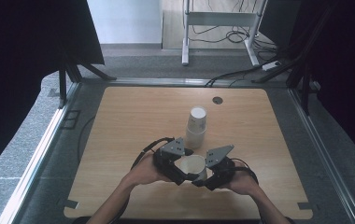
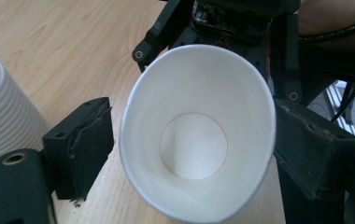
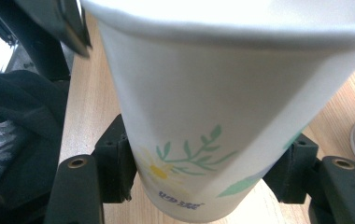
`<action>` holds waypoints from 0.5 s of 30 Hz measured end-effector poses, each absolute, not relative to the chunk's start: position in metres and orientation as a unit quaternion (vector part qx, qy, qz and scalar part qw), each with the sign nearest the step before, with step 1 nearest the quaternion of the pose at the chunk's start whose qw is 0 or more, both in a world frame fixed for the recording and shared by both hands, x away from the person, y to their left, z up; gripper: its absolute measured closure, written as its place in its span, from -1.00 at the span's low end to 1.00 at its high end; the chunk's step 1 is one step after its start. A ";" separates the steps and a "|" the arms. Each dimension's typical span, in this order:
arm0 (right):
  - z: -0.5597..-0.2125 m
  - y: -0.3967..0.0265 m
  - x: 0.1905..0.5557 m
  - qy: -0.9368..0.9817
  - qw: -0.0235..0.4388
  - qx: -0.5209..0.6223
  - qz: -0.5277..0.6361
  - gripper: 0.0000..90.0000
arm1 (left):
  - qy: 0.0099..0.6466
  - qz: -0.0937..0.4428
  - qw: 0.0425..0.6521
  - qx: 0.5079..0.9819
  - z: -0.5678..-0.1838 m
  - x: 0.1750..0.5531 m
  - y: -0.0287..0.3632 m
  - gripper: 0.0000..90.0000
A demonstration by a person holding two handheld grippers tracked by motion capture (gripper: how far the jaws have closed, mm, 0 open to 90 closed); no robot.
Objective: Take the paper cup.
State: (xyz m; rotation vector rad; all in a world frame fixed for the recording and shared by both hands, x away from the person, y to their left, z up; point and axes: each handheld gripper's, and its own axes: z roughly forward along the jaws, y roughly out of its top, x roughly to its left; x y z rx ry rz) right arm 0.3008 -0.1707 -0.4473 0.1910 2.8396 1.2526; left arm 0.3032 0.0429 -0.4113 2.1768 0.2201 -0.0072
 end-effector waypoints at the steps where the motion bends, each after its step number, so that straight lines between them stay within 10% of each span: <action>1: -0.448 -0.170 0.301 0.912 0.016 0.061 0.405 -0.20 | 0.086 -0.002 0.457 0.885 -0.413 0.303 0.041 -0.62; 15: -0.450 -0.169 0.302 0.913 0.013 0.062 0.402 -0.30 | 0.080 0.023 0.434 0.897 -0.410 0.300 0.036 -0.36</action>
